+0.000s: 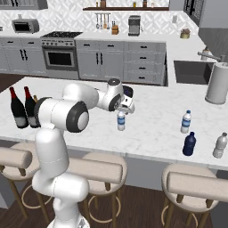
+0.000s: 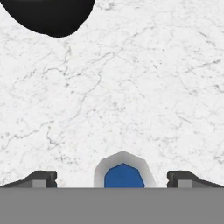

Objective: Move the plastic bottles in the middle to the plastics group, and the glass bottles in the middle to the glass group.

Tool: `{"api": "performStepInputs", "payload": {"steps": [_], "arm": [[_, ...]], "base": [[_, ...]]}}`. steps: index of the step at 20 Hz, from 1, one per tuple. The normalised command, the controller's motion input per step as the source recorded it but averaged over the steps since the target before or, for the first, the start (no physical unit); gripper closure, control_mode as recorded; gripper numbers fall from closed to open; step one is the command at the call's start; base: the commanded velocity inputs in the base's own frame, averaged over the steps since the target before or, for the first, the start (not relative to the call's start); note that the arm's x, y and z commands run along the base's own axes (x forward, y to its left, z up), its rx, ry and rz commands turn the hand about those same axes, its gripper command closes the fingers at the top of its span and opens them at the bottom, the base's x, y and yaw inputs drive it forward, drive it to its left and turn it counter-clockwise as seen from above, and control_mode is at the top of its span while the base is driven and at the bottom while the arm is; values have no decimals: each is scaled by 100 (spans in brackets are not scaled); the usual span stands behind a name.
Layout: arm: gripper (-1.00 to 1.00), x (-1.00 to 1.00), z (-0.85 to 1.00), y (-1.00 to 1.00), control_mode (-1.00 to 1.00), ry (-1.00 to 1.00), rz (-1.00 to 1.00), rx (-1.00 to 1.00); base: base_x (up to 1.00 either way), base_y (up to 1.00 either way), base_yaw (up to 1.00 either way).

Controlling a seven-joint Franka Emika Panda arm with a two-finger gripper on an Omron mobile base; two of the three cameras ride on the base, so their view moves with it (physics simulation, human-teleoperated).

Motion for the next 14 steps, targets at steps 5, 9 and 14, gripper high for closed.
{"api": "performStepInputs", "payload": {"steps": [5,9,14], "arm": [[100,0,0,0,-100,0,0,0],[100,0,0,0,-100,0,0,0],[100,0,0,0,-100,0,0,0]], "base": [[0,0,0],[0,0,0],[0,0,0]]}}
